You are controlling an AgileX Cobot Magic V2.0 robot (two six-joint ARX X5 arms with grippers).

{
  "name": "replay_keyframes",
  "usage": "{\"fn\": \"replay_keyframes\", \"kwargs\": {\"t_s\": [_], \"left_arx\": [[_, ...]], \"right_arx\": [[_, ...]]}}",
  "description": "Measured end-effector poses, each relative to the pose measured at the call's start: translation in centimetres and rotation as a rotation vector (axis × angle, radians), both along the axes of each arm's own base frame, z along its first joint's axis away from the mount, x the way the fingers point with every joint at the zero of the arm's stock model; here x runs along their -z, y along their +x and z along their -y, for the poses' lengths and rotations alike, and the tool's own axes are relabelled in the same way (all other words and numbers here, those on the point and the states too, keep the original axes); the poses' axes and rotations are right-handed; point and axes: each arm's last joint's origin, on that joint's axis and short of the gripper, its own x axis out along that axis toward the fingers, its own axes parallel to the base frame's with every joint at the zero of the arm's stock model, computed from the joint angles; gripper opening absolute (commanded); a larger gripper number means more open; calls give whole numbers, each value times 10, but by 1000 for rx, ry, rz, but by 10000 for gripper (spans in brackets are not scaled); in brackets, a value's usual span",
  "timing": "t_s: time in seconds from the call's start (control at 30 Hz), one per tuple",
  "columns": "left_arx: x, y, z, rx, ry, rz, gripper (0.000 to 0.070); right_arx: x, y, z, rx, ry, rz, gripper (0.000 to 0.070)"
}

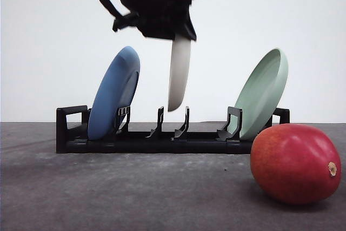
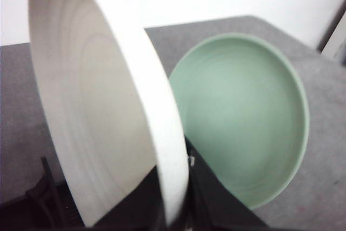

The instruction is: Place pomegranate in white plate

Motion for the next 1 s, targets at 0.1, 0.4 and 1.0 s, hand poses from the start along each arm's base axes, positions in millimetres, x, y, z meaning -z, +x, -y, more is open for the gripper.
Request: {"fn": "replay_keyframes", "kwargs": {"t_s": [0.1,0.4,1.0], "left_arx": [[-10,-6,-5,2,-28,-15,10],[-45,-41,-23,67,-62,-44,10],[-5,-123,-41,223,-77,21,10]], "right_arx": [[0,0,0,0,0,0,344],[0,0,0,0,0,0,344],[2,-1,0,0,-6,-20,344]]}}
